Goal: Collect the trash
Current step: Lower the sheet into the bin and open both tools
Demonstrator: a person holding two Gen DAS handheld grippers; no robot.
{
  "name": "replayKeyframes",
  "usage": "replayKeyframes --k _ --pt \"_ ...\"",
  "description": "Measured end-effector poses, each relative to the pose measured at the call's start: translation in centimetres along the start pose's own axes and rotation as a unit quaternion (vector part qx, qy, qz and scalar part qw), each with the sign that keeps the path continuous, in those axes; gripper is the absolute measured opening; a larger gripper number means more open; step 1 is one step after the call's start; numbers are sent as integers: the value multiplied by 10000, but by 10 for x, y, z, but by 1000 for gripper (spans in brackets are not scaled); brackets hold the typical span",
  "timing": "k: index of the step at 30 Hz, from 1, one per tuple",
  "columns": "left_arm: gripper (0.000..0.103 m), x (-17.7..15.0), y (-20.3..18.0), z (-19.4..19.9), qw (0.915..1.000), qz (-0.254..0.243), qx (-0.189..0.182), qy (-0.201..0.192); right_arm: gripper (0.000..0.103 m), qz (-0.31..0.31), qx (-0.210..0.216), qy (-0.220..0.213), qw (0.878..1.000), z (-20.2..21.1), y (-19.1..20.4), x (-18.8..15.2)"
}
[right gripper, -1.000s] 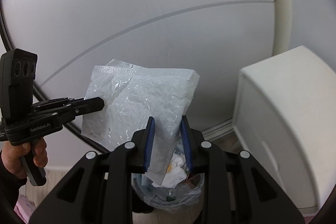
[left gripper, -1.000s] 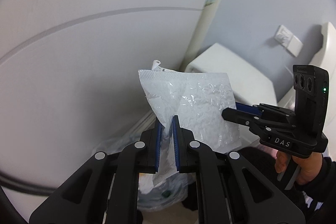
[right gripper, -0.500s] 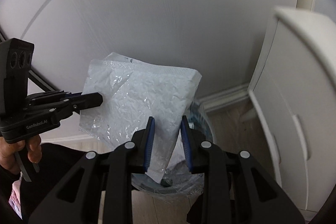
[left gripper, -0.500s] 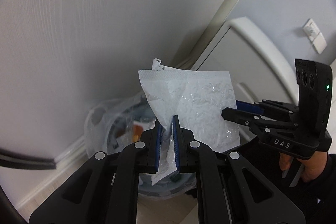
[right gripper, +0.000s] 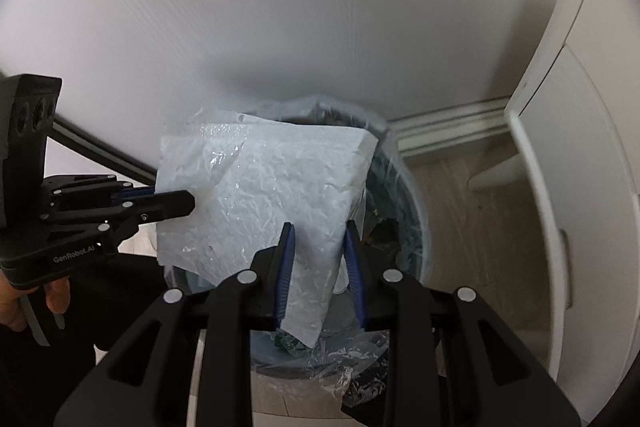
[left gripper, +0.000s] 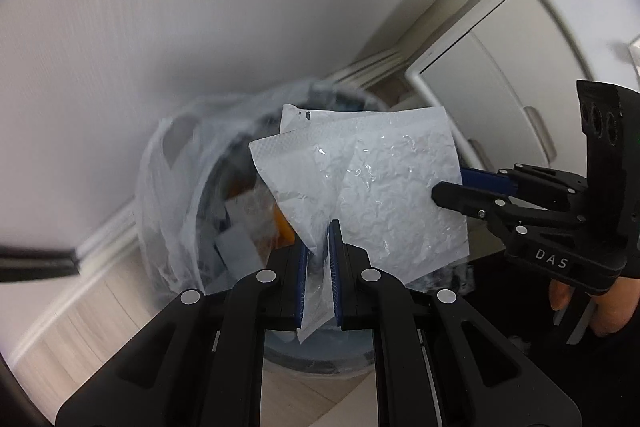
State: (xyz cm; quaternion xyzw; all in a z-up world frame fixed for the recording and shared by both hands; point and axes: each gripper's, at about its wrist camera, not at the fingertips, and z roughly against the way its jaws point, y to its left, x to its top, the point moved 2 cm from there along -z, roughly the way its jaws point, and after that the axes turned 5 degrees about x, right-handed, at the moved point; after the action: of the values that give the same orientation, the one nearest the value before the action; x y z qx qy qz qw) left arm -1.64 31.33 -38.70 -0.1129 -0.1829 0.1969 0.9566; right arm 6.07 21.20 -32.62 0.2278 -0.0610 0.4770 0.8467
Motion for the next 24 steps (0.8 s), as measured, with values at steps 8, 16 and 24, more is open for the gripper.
replayKeyframes --k 8,16,24 --pt "9 -7 6 -29 9990 -20 98 426 26 132 -76 360 9992 -35 -2 -14" --pt "9 -19 -1 -53 9962 -191 246 810 26 284 -172 609 9976 -58 -10 -21" --pt "9 -20 -6 -69 9949 -235 225 954 26 301 -231 747 9965 -71 -15 -26"
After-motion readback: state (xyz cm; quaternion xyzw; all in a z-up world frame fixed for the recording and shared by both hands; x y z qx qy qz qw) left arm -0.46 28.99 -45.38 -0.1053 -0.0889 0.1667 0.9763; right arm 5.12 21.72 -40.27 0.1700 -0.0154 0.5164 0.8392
